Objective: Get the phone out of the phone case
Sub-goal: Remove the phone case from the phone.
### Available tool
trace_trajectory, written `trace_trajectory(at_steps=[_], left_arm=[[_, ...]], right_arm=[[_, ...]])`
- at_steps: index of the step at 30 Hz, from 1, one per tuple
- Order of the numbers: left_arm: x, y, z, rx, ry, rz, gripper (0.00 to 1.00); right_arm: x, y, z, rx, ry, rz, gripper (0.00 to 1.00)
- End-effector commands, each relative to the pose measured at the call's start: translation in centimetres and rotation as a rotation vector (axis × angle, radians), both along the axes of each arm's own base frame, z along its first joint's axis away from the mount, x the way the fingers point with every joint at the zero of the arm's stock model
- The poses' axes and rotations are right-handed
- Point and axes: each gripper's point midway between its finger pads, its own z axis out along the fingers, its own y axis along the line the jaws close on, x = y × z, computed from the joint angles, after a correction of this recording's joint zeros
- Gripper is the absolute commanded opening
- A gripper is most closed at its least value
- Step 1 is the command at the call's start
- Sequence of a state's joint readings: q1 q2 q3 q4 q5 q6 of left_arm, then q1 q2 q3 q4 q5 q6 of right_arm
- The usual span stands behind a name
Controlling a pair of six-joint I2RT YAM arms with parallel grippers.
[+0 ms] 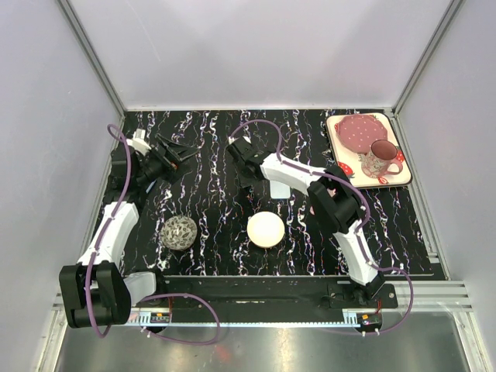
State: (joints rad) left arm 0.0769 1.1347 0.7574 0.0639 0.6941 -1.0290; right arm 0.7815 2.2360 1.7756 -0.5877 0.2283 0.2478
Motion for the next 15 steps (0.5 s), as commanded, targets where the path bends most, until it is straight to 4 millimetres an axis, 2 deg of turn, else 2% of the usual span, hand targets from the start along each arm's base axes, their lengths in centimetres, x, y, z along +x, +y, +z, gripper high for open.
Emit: trace_trajectory(at_steps=[1,6,10,11,13,15], left_arm=[[-0.3,-0.4,0.6,-0.018,-0.043,-0.025,0.99],[-0.5,-0.9,0.3,-0.010,-0.043,-0.046,0.99],[-0.4,-1.9,-2.6,0.073,0.045,-0.070,0.99],[-0.2,-1.8,-3.1,0.094,0.044,-0.069,0.99],[-0.3,-3.3,-4.8,0.108,0.089,-0.103,0.99],[-0.2,-4.0,-6.1,0.121,0.119,-0.120,0.99]], right_arm=[[-4.6,-0.7,-9.1,-0.012,0.235,-0.005,0.34],[-5.2,-0.4,-9.0,0.014,0.262,-0.012,0.33],[-5.9,0.0,-8.8,0.050,0.295,-0.020,0.33],[-6.1,0.3,-9.0,0.057,0.307,-0.019,0.33],[-6.8,0.3,-9.6,0.056,0.351,-0.014,0.33],[-7.5,0.2,-10.6,0.043,0.391,-0.016,0.32]])
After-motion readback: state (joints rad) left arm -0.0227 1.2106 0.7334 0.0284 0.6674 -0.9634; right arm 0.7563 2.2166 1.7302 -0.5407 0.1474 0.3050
